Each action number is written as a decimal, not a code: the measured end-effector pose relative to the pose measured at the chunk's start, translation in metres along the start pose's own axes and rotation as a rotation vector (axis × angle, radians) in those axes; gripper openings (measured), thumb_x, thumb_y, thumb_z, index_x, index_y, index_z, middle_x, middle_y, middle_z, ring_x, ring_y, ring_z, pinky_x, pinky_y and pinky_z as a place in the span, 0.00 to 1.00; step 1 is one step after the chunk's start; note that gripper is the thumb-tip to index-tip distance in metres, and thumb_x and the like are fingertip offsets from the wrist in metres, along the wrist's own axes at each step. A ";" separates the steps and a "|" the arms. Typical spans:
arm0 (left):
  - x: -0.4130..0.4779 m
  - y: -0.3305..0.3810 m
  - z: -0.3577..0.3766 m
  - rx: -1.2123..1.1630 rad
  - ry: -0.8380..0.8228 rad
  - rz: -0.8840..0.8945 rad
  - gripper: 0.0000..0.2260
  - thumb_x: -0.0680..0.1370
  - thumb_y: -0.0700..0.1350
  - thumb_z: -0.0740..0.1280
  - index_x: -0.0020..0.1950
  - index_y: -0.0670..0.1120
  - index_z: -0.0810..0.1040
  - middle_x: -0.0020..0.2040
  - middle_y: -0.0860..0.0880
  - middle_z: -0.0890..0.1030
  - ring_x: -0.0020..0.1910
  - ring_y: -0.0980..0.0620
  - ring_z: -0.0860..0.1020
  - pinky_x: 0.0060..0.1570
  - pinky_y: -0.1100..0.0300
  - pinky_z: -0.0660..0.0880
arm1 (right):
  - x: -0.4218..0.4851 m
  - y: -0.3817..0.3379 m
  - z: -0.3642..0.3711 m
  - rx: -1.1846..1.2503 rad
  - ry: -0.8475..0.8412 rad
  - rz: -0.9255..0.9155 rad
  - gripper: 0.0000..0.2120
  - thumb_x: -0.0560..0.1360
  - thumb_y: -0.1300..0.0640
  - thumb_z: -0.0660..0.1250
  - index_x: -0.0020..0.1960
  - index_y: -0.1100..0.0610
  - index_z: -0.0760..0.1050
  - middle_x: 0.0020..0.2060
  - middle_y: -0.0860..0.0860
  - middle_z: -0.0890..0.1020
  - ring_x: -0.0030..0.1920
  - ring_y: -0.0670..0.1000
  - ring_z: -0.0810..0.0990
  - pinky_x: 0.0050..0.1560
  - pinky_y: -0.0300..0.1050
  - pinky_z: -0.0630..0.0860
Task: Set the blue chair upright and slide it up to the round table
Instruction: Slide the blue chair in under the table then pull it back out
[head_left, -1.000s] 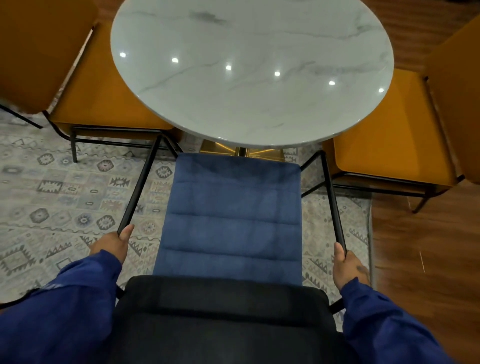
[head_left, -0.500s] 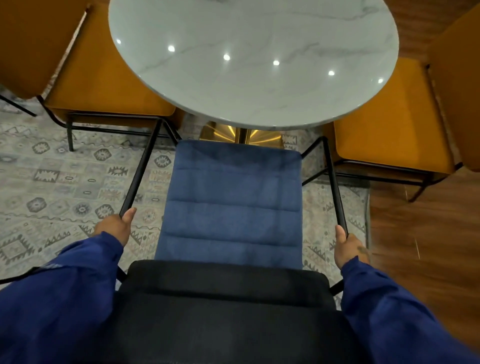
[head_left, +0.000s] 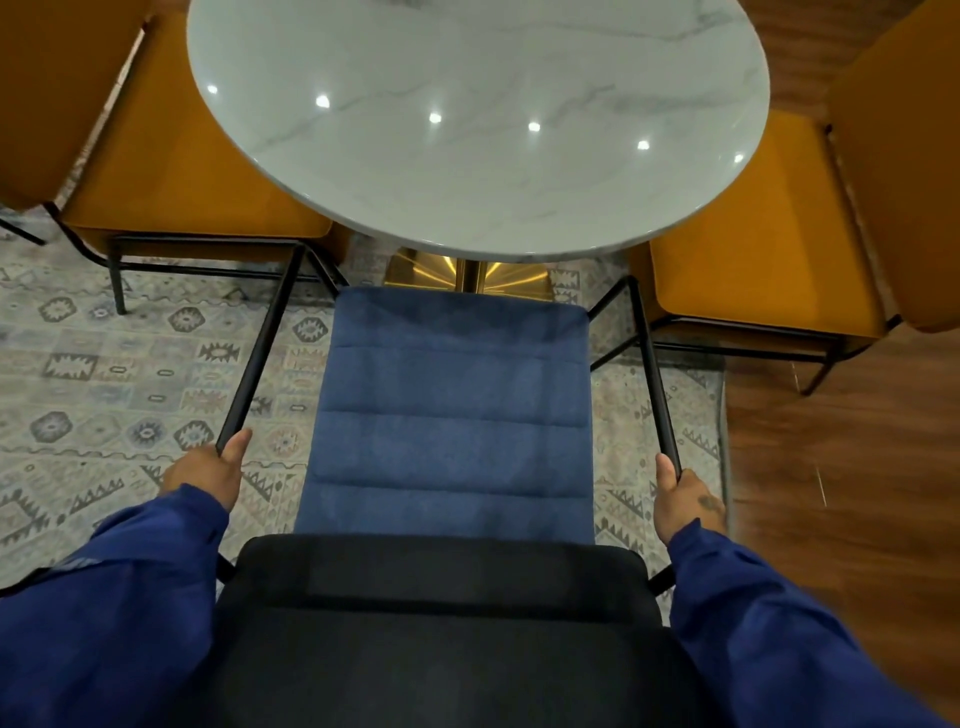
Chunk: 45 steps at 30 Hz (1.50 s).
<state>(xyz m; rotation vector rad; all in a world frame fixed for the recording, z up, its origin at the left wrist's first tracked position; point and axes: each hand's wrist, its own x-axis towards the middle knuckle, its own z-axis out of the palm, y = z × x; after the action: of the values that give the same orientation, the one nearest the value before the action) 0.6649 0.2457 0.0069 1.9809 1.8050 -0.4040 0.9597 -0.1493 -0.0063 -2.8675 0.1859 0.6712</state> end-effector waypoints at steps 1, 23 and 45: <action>-0.001 0.001 0.000 -0.004 0.000 0.000 0.33 0.79 0.60 0.52 0.55 0.28 0.75 0.54 0.27 0.78 0.54 0.30 0.75 0.55 0.44 0.70 | 0.000 0.001 0.000 0.003 0.001 0.002 0.33 0.79 0.37 0.46 0.59 0.65 0.72 0.53 0.67 0.78 0.54 0.65 0.77 0.45 0.51 0.67; -0.016 -0.007 0.007 -0.070 -0.170 -0.012 0.27 0.80 0.55 0.57 0.56 0.30 0.76 0.54 0.28 0.79 0.53 0.30 0.78 0.56 0.43 0.76 | -0.005 0.015 -0.018 0.008 -0.134 0.046 0.27 0.81 0.43 0.50 0.65 0.65 0.68 0.59 0.66 0.77 0.59 0.66 0.75 0.57 0.56 0.74; -0.207 -0.002 -0.038 0.181 -0.235 0.821 0.15 0.78 0.51 0.63 0.62 0.48 0.75 0.61 0.45 0.79 0.61 0.46 0.76 0.62 0.56 0.72 | -0.214 0.019 -0.078 -0.130 -0.209 -0.649 0.14 0.78 0.54 0.59 0.63 0.55 0.71 0.58 0.55 0.78 0.58 0.56 0.76 0.58 0.44 0.72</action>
<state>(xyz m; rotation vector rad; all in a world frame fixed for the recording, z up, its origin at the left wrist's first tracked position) 0.6372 0.0856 0.1406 2.4555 0.7261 -0.5008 0.7988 -0.1678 0.1554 -2.6873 -0.8037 0.8421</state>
